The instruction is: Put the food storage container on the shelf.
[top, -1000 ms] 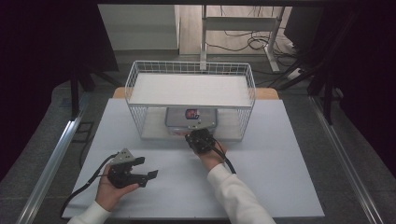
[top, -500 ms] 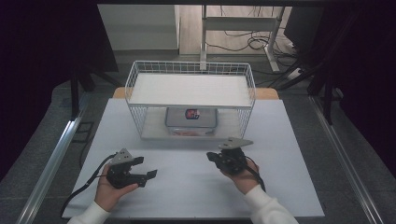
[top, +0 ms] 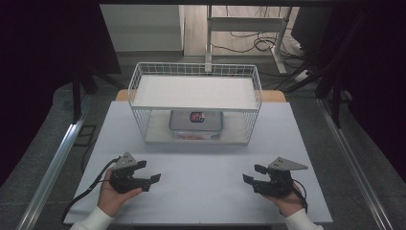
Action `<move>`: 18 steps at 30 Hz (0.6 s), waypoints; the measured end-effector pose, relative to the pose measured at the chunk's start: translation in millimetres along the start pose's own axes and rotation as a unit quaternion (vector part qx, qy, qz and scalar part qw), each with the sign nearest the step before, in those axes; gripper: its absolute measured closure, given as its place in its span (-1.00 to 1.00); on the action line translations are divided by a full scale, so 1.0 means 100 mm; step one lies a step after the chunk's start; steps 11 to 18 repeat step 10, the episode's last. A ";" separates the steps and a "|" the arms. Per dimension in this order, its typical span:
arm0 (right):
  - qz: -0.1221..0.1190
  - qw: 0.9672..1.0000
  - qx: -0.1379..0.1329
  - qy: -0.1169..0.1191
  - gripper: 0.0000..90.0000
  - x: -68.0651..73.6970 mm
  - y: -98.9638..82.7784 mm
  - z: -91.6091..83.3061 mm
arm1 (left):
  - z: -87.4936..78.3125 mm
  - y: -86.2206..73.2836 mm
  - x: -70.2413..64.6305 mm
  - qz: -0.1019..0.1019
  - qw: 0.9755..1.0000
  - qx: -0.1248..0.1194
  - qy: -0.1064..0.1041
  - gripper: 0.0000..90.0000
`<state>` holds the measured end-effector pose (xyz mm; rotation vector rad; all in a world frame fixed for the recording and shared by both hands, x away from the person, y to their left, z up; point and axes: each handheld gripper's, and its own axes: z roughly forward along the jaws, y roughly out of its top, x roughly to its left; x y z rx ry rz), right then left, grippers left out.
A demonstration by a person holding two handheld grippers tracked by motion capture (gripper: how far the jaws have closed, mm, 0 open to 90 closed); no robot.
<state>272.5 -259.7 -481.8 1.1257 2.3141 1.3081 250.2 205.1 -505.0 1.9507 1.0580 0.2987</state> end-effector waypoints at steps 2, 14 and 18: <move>0.001 1.000 -0.002 -0.003 -0.25 -0.01 0.00 0.00 | 0.00 0.00 0.00 0.002 1.000 0.000 0.001 -0.53; -0.011 1.000 0.001 -0.006 -0.39 0.02 0.00 0.00 | 0.01 0.00 0.00 0.007 1.000 0.000 0.004 -0.53; -0.011 1.000 0.001 -0.006 -0.39 0.02 0.00 0.00 | 0.01 0.00 0.00 0.007 1.000 0.000 0.004 -0.53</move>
